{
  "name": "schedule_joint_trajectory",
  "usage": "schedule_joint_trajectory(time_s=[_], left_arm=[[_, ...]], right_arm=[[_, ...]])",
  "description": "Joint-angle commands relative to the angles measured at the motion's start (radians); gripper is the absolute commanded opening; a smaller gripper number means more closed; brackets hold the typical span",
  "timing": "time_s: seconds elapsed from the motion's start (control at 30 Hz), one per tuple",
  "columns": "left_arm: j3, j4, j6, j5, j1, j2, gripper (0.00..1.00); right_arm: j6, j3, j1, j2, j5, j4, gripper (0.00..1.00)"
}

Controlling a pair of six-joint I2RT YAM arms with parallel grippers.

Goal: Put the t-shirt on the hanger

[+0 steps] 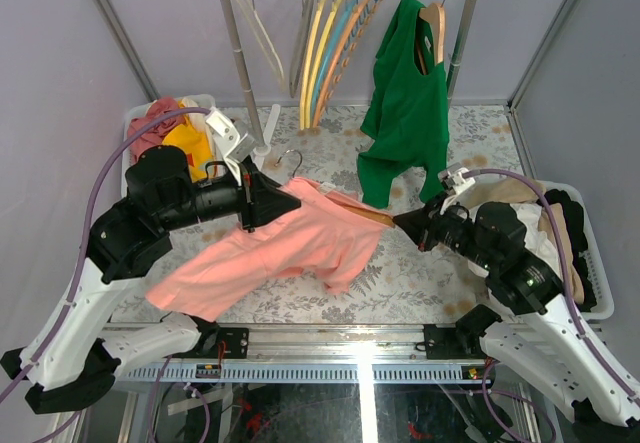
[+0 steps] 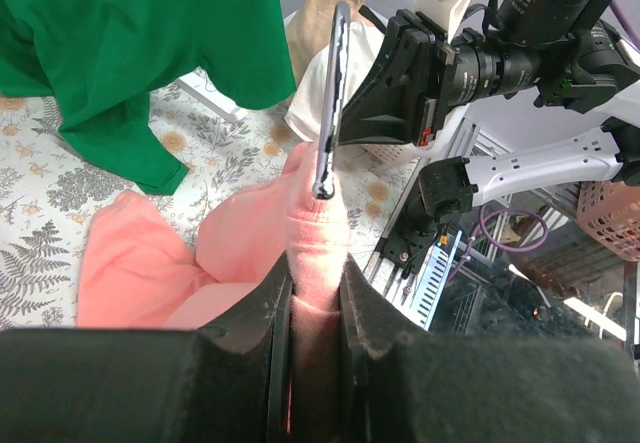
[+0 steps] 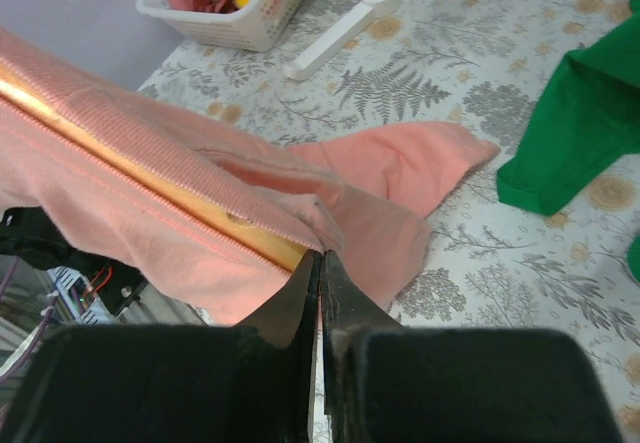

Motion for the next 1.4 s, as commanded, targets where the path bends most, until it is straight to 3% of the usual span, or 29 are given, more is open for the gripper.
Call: schedule_joint_trajectory(time_s=[0.0,0.57,1.07,1.37], left_arm=[[0.051,0.057,-0.018,-0.014,0.001,-0.005,0.0],[0.035,0.266,0.024,-0.333,0.001,0.018,0.0],[0.047,0.288,0.068,-0.4,0.001,0.055,0.0],[0.085,0.27,0.097,-0.418,0.0,0.059,0.0]], right_arm=[[-0.013,0.084,0.003,0.016,0.123,-0.044,0.0],[0.021,0.299,0.003,0.133,0.203,-0.333,0.0],[-0.008,0.704,0.003,0.235,0.248,-0.487,0.0],[-0.039,0.963,0.003,0.288,0.415,-0.542,0.0]])
